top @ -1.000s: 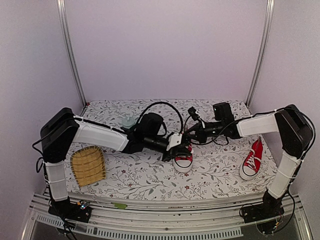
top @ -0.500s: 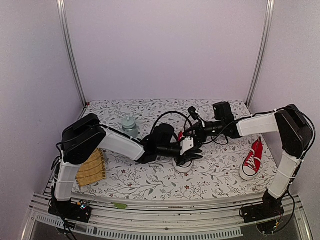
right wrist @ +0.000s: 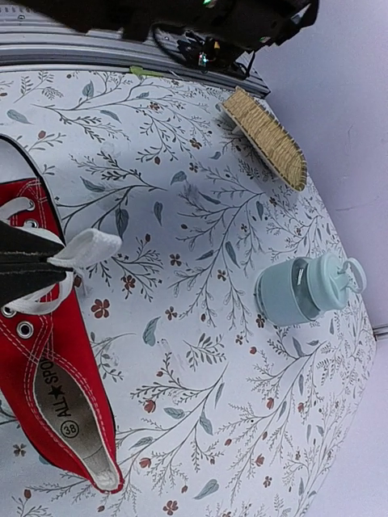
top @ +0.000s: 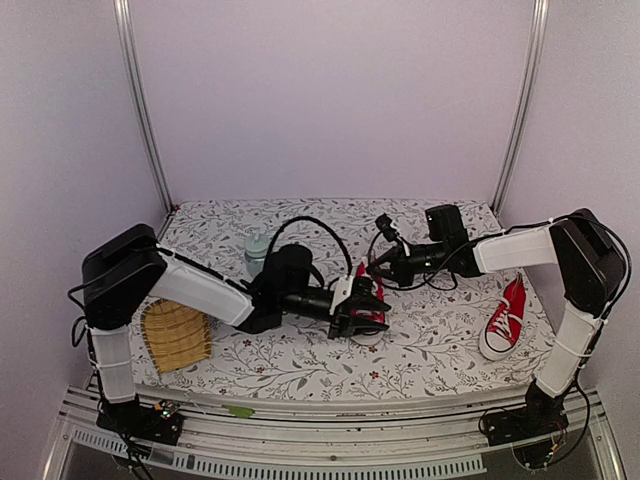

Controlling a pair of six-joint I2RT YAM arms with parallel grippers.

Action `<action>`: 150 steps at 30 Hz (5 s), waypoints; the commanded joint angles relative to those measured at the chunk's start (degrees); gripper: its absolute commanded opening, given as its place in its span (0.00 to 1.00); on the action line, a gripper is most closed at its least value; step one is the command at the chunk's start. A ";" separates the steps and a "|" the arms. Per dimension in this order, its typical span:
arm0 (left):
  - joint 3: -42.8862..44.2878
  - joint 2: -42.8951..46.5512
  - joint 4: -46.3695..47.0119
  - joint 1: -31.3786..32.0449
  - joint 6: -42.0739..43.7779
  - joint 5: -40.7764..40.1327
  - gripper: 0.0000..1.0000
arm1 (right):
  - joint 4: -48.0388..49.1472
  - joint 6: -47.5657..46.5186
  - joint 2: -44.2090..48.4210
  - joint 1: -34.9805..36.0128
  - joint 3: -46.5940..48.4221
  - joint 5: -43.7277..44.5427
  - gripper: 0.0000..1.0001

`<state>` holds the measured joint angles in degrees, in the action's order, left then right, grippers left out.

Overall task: Tie the shoes
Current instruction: Pass from the right arm to the left, then cross the half-tied shoelace with the shoelace loop.

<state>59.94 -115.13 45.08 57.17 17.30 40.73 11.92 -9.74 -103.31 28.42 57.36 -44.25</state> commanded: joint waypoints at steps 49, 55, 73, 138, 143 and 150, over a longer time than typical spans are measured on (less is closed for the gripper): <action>5.29 -4.27 -4.37 -15.98 4.62 1.97 0.00 | -15.78 -2.23 1.67 1.11 2.60 5.02 0.26; 4.71 -3.93 -4.20 -15.95 4.61 2.07 0.00 | -15.63 -0.60 -2.24 1.13 5.05 6.03 0.32; 4.96 -3.96 -5.54 -15.95 5.94 2.51 0.00 | -15.11 2.15 0.94 -2.09 6.64 3.32 0.34; 13.19 -9.23 -17.72 -11.39 25.19 -12.21 0.51 | -25.47 -3.44 -2.56 0.14 11.45 -2.54 0.01; 13.14 -9.26 -16.48 -10.95 23.45 -11.88 0.49 | -25.53 -3.70 -2.48 0.18 11.41 -2.06 0.01; 12.31 -8.66 -15.70 -11.08 20.79 -10.33 0.53 | -23.87 -2.92 -1.97 0.14 10.77 -2.14 0.01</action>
<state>73.12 -123.13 27.73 45.50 40.14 29.26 -12.84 -12.71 -108.05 28.23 67.35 -45.17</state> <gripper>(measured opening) 0.510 0.013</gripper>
